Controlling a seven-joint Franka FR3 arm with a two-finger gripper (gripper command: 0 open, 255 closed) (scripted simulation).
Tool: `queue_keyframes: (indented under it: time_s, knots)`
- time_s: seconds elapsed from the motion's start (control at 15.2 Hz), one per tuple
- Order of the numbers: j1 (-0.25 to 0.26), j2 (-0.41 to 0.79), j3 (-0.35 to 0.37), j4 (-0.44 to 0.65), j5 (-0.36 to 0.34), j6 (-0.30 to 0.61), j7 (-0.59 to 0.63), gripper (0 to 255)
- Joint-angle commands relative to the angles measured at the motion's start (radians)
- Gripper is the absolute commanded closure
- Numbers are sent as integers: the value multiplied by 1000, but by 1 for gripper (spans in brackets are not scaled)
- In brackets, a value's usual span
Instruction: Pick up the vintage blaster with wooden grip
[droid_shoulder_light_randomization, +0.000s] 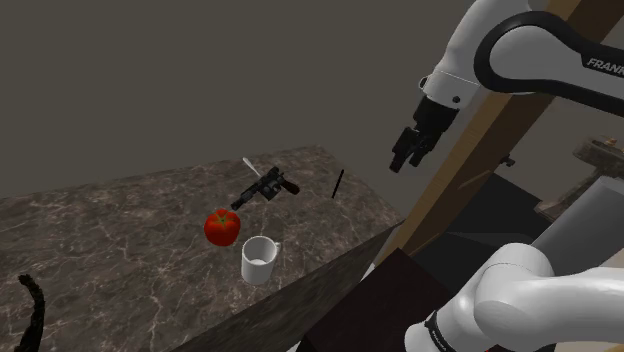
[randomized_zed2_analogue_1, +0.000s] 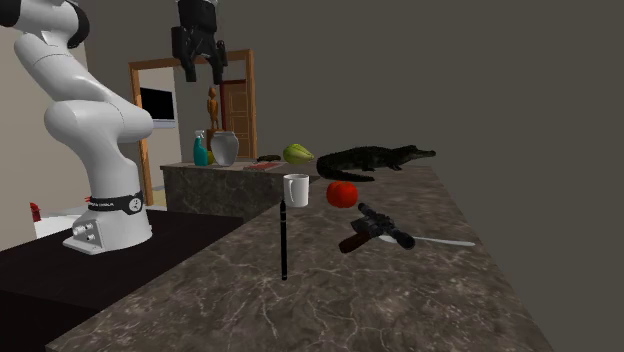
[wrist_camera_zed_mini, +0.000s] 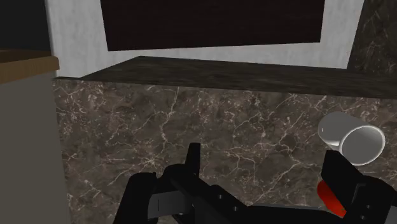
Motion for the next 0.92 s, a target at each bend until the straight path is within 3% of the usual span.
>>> queue_keyframes:
  time_s: [0.0,0.46,0.86]
  knots:
    - [0,0,0,0,0,0,0,0]
    - [-2,196,126,11,53,177,211,0]
    - [-12,411,215,83,57,307,392,0]
